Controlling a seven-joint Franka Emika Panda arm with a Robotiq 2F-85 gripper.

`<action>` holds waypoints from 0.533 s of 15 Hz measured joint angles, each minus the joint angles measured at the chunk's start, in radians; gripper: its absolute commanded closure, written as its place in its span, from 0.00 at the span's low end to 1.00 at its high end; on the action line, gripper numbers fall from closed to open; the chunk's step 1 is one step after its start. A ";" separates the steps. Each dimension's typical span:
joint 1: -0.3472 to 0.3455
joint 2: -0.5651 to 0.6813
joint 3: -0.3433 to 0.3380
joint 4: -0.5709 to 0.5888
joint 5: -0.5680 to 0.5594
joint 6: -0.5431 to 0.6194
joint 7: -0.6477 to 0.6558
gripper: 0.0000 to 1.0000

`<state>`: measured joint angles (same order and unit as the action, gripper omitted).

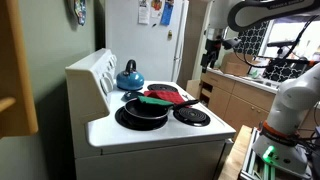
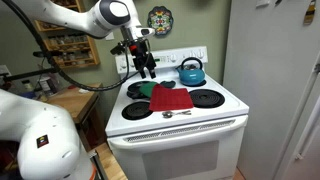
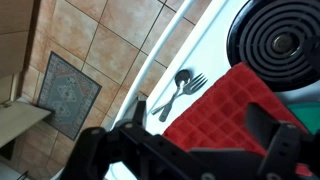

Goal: Pick up the cutlery and put them on the red cloth, fold the red cloth from left to right, fold the red cloth from right to left

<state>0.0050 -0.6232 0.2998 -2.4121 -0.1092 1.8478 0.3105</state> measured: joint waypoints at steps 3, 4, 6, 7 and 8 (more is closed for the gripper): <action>0.000 0.000 0.000 0.000 0.000 0.000 0.000 0.00; 0.000 0.000 0.000 0.000 0.000 0.000 0.000 0.00; -0.003 0.007 -0.016 -0.003 -0.001 -0.004 0.012 0.00; -0.011 0.016 -0.037 -0.011 -0.001 -0.005 0.027 0.00; -0.022 0.027 -0.063 -0.023 0.000 -0.004 0.039 0.00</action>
<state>-0.0169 -0.5962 0.2369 -2.4351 -0.1097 1.8439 0.3494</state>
